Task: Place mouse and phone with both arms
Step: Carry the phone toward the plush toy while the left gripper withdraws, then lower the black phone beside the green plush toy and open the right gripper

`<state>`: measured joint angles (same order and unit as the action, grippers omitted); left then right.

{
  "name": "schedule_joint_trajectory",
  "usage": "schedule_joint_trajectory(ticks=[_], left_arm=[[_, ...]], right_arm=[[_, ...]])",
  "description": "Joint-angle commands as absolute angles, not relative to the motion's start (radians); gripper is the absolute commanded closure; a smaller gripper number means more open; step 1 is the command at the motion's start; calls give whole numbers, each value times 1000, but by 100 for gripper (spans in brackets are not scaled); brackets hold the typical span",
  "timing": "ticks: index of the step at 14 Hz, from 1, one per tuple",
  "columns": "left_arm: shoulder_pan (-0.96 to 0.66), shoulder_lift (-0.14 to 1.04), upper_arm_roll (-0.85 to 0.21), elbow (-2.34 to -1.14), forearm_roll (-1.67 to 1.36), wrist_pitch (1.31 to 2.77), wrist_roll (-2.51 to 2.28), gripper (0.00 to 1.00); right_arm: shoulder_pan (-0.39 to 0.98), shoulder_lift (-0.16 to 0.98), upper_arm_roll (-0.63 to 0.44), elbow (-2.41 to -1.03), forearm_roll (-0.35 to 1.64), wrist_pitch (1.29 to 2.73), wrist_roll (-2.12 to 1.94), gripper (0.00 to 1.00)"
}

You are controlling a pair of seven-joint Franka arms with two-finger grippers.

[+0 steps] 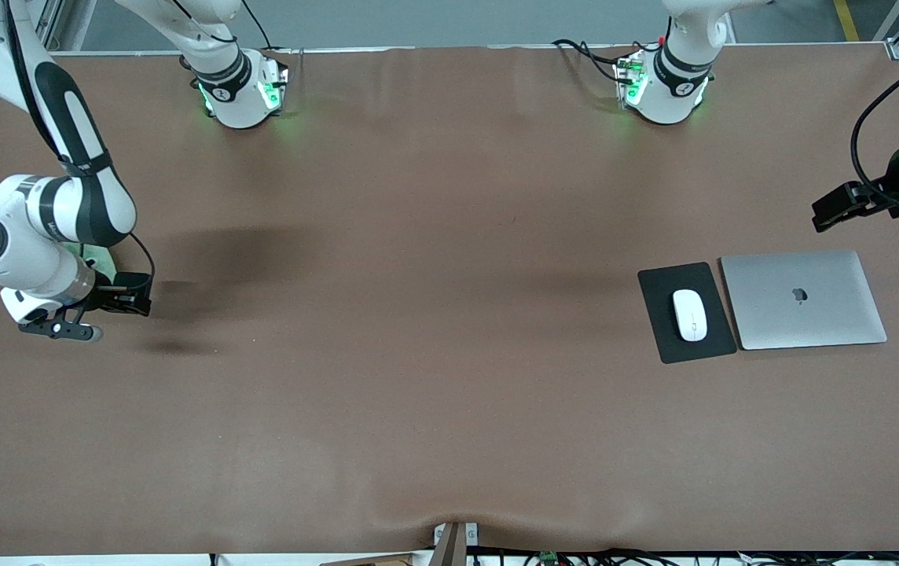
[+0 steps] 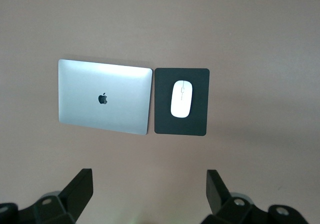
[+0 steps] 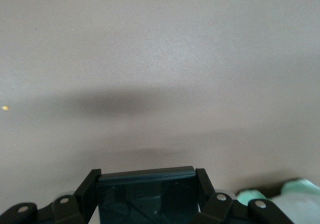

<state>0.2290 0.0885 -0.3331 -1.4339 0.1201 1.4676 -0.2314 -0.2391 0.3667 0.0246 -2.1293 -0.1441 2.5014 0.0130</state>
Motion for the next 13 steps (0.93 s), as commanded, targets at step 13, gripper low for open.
schedule_joint_trajectory(ticks=[13], left_arm=[[24,5,-142,-1514,89,1494,-178,0]], right_arm=[[-331,472,41,-2151,-143,2654,-94,84]])
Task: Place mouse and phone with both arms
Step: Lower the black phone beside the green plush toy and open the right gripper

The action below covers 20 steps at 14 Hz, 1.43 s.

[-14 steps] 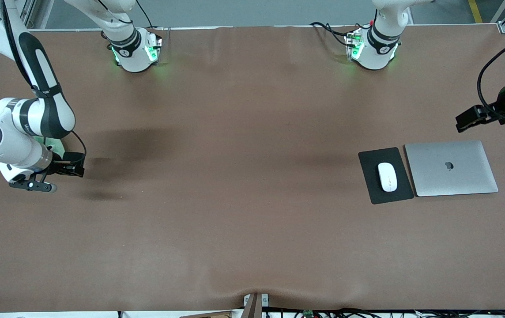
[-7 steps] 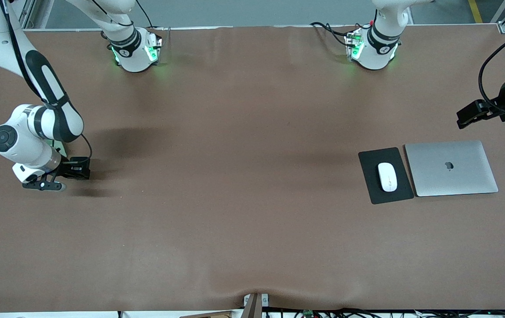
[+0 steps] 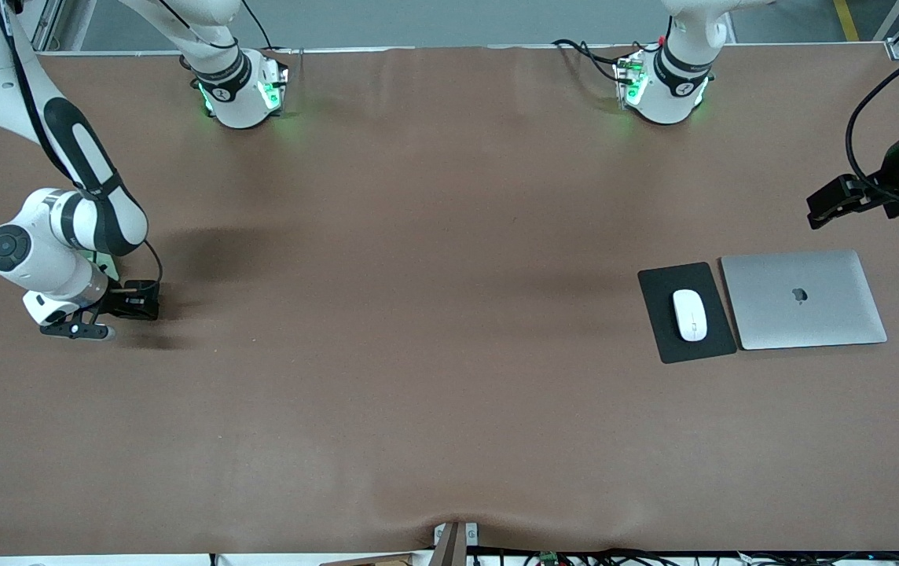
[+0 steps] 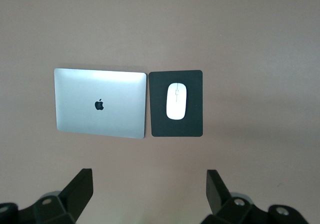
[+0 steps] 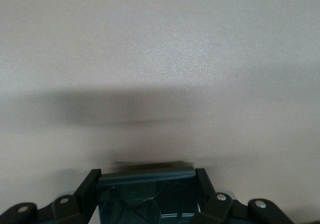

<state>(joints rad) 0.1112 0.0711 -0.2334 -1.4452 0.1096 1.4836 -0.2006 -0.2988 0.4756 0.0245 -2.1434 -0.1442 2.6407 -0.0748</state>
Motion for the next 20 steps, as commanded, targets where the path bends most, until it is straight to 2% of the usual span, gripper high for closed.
schedule_joint_trajectory(ticks=[1,2,3,4,5,6,11,16,20], left_arm=[[-6,-17,-106,-1544,68,1508,-178,0],[-15,-40,-91,-1580,51,1528,-178,0],[-31,-57,-72,-1603,49,1535,-178,0],[-50,-73,-54,-1620,49,1536,-178,0],[-54,-95,-52,-1638,49,1537,-176,0],[-52,-107,-52,-1657,48,1543,-178,0],[-37,-101,-51,-1652,-12,1557,-178,0],[-37,-77,-52,-1634,-15,1552,-173,0],[-35,-75,-51,-1612,-14,1548,-179,0]], right_arm=[[-334,474,41,-2155,-143,2655,-94,80],[-336,474,41,-2157,-143,2657,-94,77],[-342,476,41,-2158,-141,2657,-94,68],[-345,477,41,-2161,-143,2657,-94,48],[-344,477,41,-2161,-143,2657,-94,4],[-342,477,41,-2161,-143,2654,-92,0],[-301,440,48,-2149,-141,2590,-80,0],[-160,358,49,-2016,-138,2259,23,0],[-77,276,63,-1942,-130,2070,31,0]])
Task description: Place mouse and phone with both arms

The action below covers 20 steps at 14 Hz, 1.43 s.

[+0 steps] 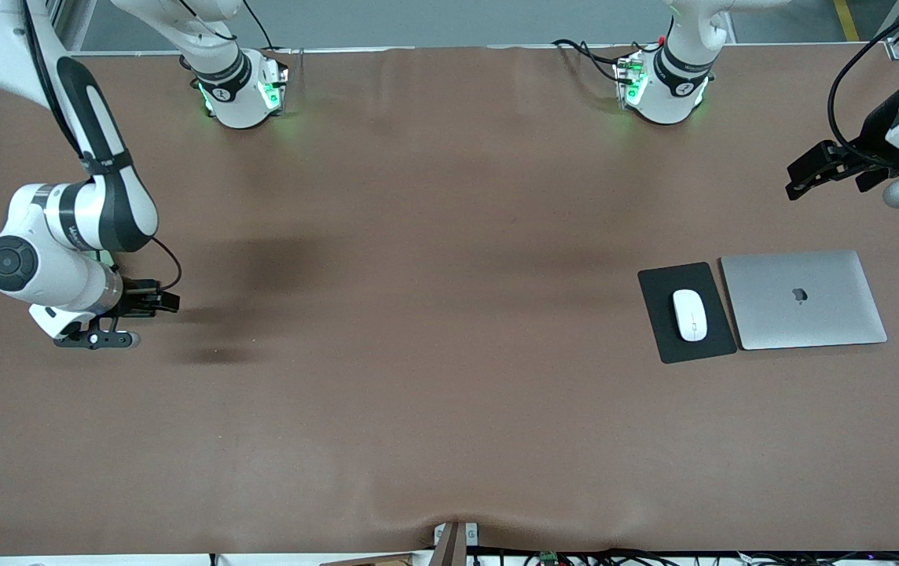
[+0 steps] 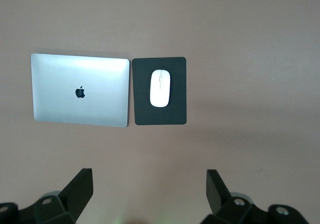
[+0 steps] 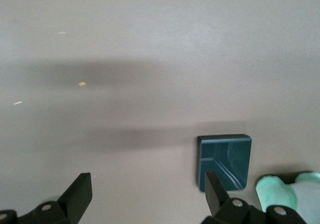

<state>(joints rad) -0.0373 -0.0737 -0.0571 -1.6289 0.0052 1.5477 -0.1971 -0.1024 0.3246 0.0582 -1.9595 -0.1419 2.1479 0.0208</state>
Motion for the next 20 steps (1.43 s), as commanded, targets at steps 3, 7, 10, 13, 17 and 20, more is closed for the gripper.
schedule_joint_trajectory(ticks=[3,7,10,13,17,20], left_arm=[[-34,-77,-49,-1612,-11,1546,-179,0],[-32,-77,-48,-1611,-9,1546,-184,0],[-32,-77,-48,-1611,-6,1546,-181,0],[-32,-78,-48,-1611,-8,1546,-181,0],[-32,-78,-48,-1599,-6,1525,-179,0],[-32,-78,-48,-1591,-5,1513,-179,0]], right_arm=[[-42,177,67,-1904,-71,1933,29,0],[-22,60,75,-1816,-40,1758,29,0],[-32,8,93,-1726,-5,1622,28,0],[-52,2,95,-1548,28,1433,26,0],[-63,-3,87,-1480,29,1368,15,0],[-72,-8,80,-1483,84,1394,15,0]])
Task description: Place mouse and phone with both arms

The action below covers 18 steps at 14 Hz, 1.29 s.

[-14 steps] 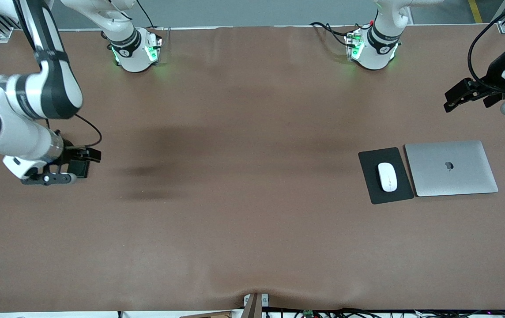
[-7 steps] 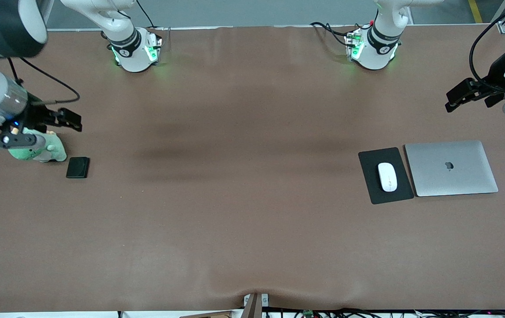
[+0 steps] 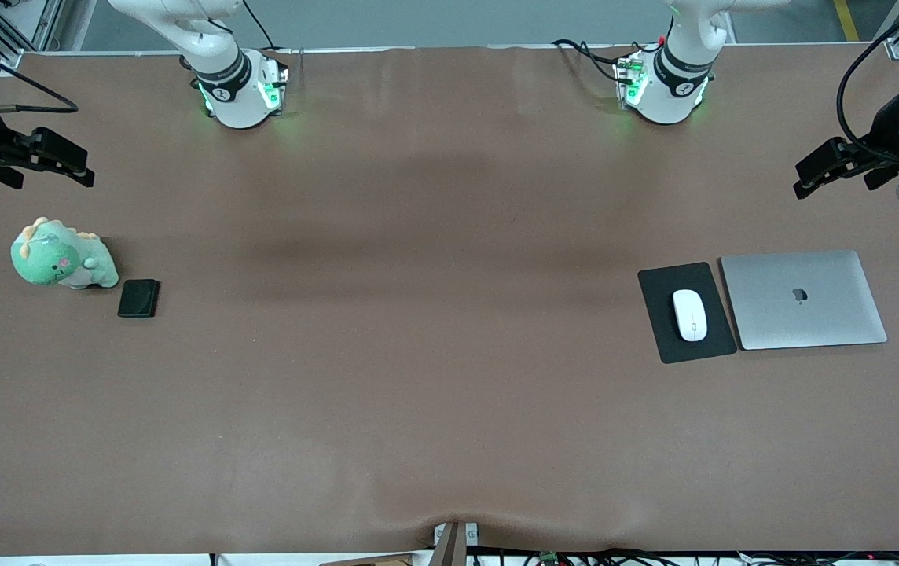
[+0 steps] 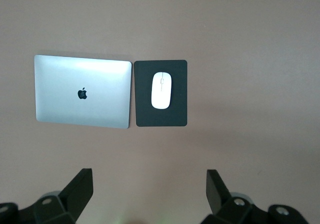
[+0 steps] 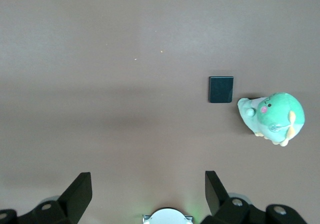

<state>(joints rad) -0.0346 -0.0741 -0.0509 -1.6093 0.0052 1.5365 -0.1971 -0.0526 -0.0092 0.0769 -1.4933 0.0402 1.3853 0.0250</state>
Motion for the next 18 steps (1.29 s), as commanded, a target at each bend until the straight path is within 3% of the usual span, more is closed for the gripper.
schedule_joint_trajectory(ticks=[1,18], left_arm=[[-31,-78,-48,-1592,-5,1513,-179,0],[-29,-77,-48,-1591,-5,1506,-175,0]], right_arm=[[-72,-9,80,-1488,84,1407,15,0],[-64,-11,46,-1502,67,1431,0,0]])
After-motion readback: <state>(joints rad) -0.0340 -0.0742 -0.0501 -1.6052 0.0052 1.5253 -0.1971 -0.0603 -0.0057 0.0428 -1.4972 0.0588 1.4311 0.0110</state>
